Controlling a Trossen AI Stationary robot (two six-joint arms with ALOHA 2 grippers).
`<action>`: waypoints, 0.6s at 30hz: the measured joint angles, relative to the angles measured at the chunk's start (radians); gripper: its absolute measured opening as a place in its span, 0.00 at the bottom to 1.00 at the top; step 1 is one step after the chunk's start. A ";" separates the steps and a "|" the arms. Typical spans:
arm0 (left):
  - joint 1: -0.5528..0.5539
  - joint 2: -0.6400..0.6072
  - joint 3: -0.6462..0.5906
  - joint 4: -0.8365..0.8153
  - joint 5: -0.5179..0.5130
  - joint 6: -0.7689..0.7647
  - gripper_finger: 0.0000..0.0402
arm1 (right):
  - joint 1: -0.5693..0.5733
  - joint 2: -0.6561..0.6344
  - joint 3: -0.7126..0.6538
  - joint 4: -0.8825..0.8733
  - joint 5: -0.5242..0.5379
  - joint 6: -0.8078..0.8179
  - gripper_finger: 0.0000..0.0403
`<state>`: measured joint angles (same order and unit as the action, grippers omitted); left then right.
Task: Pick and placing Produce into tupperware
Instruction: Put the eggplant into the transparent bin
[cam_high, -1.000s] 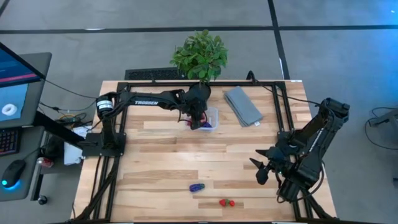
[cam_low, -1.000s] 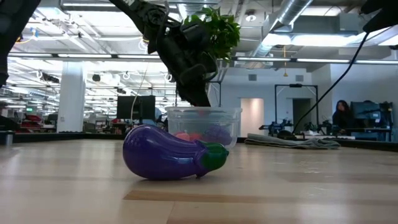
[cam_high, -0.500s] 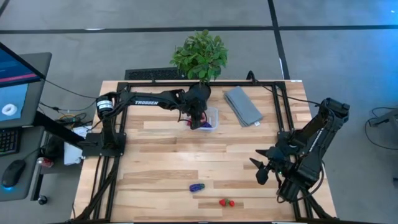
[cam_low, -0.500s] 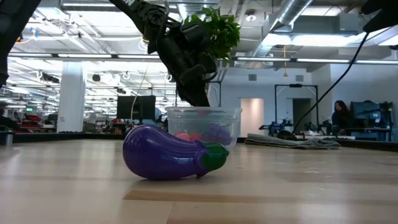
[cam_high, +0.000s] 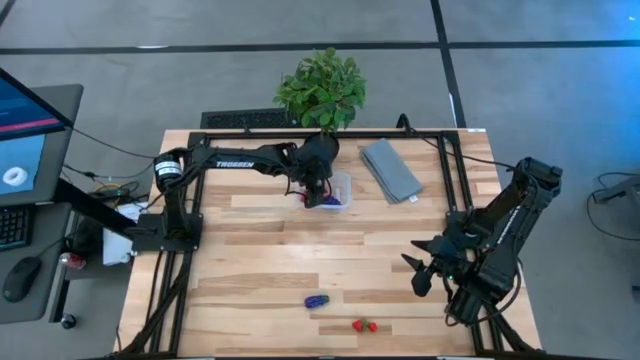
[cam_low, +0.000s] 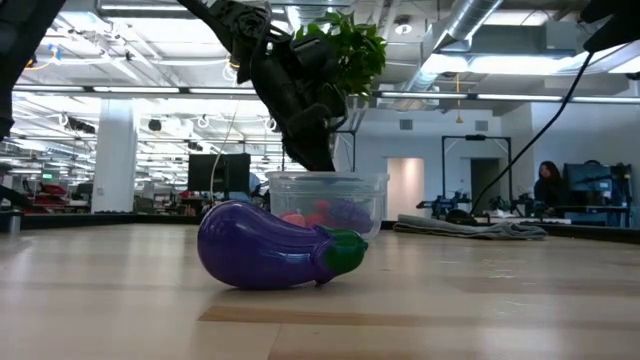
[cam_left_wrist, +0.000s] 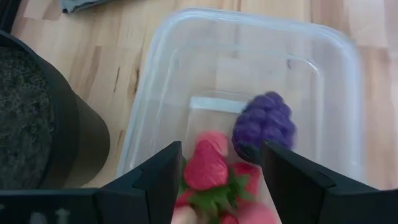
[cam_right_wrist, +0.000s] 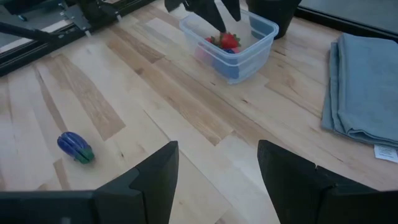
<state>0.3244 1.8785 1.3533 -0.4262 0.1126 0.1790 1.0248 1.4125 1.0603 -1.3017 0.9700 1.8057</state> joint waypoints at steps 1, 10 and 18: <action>0.000 -0.003 0.010 -0.023 0.006 0.007 0.52 | 0.000 0.000 0.000 0.000 0.000 0.000 0.61; -0.008 -0.064 0.087 -0.283 0.053 0.063 0.52 | -0.002 0.000 0.000 -0.006 0.000 0.000 0.61; -0.010 -0.153 0.085 -0.533 0.073 0.059 0.52 | -0.032 0.000 0.000 -0.023 0.000 -0.009 0.61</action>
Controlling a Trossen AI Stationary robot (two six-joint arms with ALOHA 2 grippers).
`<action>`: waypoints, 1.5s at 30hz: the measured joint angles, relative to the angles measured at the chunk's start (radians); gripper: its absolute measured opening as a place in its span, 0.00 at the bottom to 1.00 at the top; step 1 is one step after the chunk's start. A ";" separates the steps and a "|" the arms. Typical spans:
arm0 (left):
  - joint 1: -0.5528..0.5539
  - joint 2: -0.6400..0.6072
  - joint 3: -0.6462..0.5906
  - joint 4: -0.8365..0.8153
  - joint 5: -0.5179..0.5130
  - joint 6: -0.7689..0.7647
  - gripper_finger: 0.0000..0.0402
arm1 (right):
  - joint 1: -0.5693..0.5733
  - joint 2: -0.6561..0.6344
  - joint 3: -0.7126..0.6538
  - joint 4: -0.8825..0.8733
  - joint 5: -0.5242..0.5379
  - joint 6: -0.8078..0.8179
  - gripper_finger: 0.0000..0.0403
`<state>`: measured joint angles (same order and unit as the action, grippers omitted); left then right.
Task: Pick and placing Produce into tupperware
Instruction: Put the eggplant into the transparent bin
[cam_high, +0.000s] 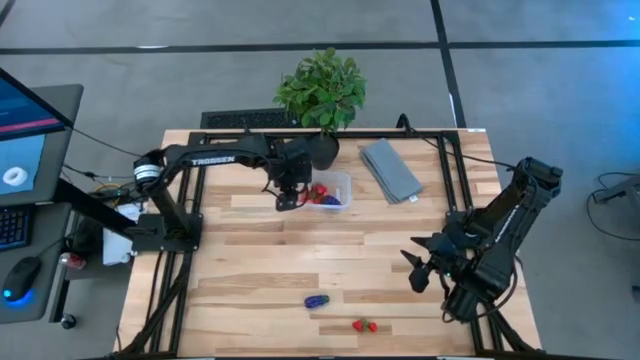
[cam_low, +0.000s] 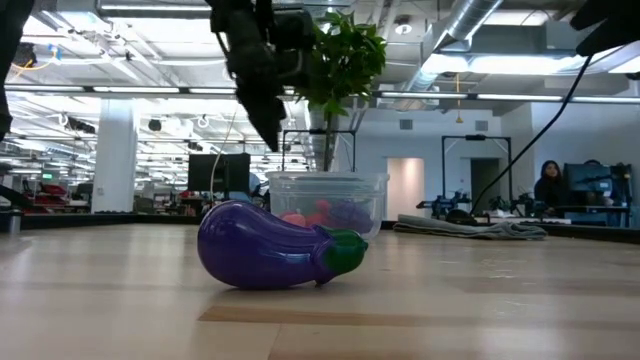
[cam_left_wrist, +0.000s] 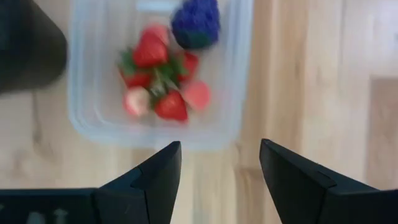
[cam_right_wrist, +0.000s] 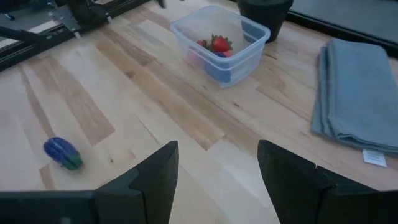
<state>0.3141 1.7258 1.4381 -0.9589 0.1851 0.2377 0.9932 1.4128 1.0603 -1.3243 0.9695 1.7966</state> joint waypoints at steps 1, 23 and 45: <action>0.000 -0.011 -0.004 -0.021 0.005 -0.008 0.52 | -0.005 0.000 0.000 -0.006 0.000 -0.001 0.61; -0.039 -0.578 -0.529 0.244 0.008 -0.378 0.52 | -0.077 0.000 0.000 -0.011 0.003 -0.032 0.61; -0.527 -0.929 -0.773 0.507 -0.430 -0.758 0.52 | -0.217 0.000 0.000 0.069 0.009 -0.162 0.61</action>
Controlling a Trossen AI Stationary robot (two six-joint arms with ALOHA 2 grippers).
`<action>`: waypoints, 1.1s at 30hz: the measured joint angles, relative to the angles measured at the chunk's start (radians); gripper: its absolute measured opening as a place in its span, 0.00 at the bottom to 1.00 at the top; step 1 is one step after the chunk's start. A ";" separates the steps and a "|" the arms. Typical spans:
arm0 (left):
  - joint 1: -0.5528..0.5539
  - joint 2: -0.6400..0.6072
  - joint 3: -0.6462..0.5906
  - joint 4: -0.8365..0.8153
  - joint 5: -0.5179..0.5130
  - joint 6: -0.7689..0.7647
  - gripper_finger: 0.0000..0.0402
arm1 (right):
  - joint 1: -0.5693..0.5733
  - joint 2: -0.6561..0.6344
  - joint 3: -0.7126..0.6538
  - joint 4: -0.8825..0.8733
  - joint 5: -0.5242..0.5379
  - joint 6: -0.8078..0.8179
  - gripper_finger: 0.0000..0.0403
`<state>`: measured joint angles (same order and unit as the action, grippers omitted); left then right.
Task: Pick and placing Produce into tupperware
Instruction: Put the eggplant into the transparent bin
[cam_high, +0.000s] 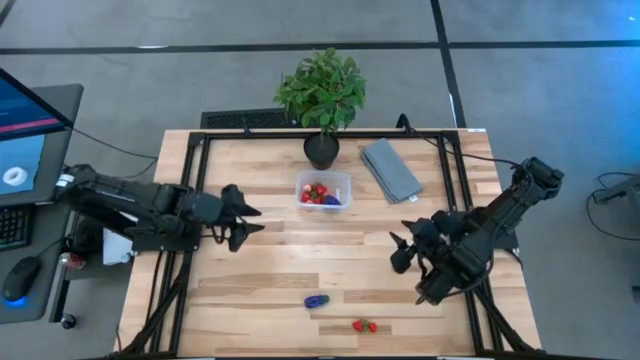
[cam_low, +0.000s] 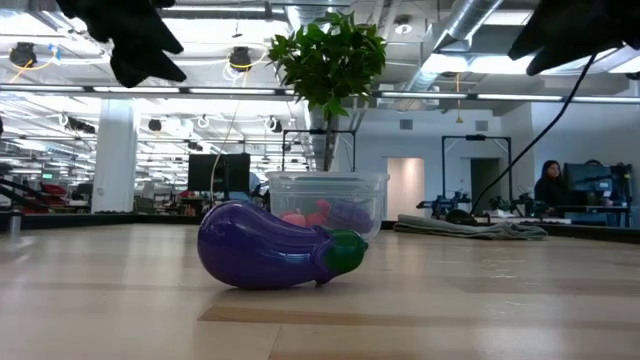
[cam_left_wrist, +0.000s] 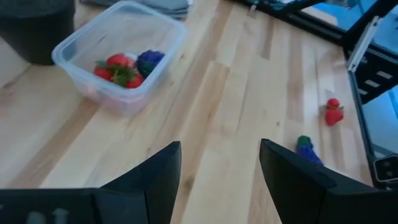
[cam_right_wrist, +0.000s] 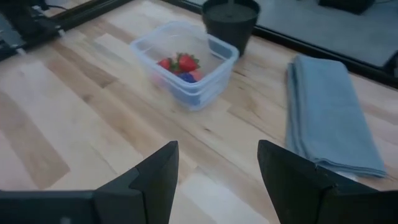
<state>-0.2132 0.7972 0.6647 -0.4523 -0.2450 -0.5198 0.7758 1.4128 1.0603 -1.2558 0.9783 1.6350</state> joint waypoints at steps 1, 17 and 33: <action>-0.020 0.003 0.000 0.008 -0.018 -0.005 0.52 | -0.005 0.000 0.000 0.024 0.000 -0.027 0.61; -0.215 0.022 -0.001 0.012 -0.081 -0.172 0.52 | -0.183 0.000 0.000 0.439 -0.131 -0.599 0.61; -0.281 0.370 -0.001 0.303 0.004 -0.019 0.52 | -0.370 0.000 0.000 0.770 -0.401 -1.053 0.61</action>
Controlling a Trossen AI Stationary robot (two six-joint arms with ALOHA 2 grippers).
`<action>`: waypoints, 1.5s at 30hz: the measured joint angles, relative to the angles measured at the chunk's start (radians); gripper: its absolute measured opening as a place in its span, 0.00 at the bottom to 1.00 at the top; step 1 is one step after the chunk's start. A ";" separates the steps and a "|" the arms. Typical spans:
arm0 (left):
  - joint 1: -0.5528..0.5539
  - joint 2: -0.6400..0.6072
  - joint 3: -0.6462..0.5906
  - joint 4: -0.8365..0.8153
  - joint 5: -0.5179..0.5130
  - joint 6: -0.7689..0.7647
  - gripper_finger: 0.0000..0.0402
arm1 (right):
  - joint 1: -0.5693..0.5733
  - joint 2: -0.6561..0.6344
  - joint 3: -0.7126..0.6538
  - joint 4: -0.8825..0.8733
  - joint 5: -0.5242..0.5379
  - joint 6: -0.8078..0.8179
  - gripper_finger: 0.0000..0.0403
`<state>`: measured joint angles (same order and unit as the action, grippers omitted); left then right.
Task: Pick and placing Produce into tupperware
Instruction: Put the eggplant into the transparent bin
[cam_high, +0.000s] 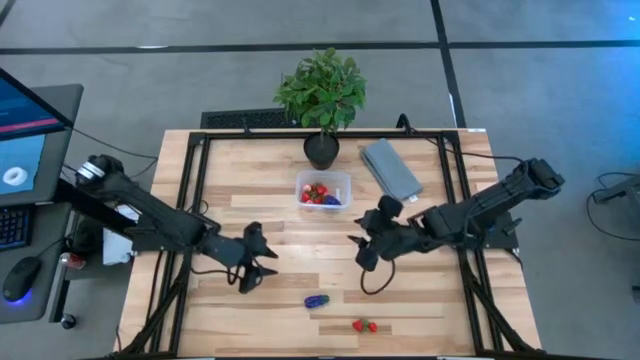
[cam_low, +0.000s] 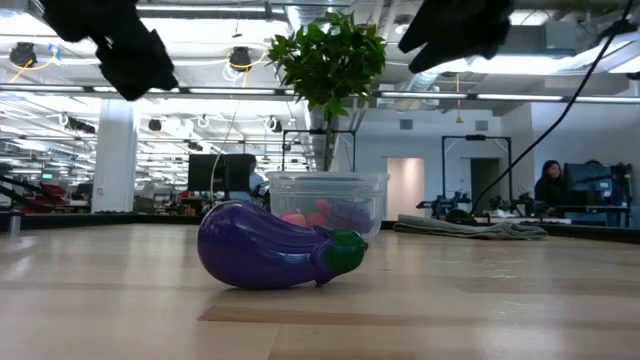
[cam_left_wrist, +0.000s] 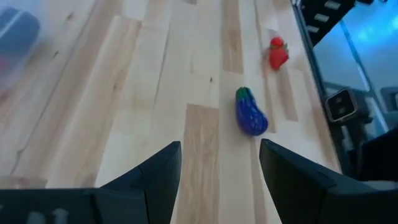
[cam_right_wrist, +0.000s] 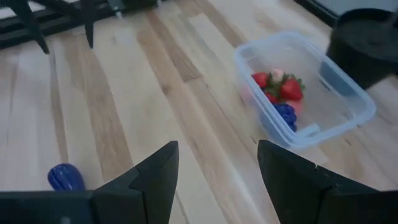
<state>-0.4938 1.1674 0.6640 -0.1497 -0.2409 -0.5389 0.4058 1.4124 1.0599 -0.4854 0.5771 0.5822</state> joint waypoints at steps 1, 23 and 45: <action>0.000 0.021 0.000 0.019 0.000 0.013 0.52 | -0.013 0.000 0.000 0.009 -0.024 -0.021 0.61; -0.009 0.569 0.263 0.231 0.096 0.034 0.52 | 0.007 -0.017 -0.109 -0.210 -0.255 -0.078 0.61; -0.015 0.617 0.419 -0.014 0.124 0.016 0.52 | 0.183 -0.227 -0.443 0.023 -0.181 0.196 0.61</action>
<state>-0.5084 1.7845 1.0834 -0.1633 -0.1169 -0.5232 0.5892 1.1850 0.6174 -0.4626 0.3962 0.7777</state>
